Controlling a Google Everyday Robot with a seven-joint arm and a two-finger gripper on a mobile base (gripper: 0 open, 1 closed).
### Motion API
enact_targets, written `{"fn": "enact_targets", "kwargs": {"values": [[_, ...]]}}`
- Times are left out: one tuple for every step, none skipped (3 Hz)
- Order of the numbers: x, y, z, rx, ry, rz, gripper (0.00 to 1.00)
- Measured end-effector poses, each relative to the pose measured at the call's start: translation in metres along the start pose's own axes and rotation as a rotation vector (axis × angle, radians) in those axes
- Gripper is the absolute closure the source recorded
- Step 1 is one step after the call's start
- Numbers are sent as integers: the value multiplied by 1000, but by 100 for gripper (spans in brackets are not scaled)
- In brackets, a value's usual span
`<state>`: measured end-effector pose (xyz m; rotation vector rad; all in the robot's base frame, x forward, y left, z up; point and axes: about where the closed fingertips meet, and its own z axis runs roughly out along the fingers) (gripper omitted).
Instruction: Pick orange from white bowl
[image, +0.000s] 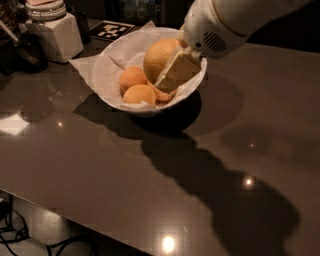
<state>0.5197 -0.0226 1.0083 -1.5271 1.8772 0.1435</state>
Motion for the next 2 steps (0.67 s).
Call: {"fn": "enact_targets", "kwargs": {"values": [[10, 40, -28, 38, -30, 89, 100], [15, 47, -32, 38, -30, 109, 100]]}}
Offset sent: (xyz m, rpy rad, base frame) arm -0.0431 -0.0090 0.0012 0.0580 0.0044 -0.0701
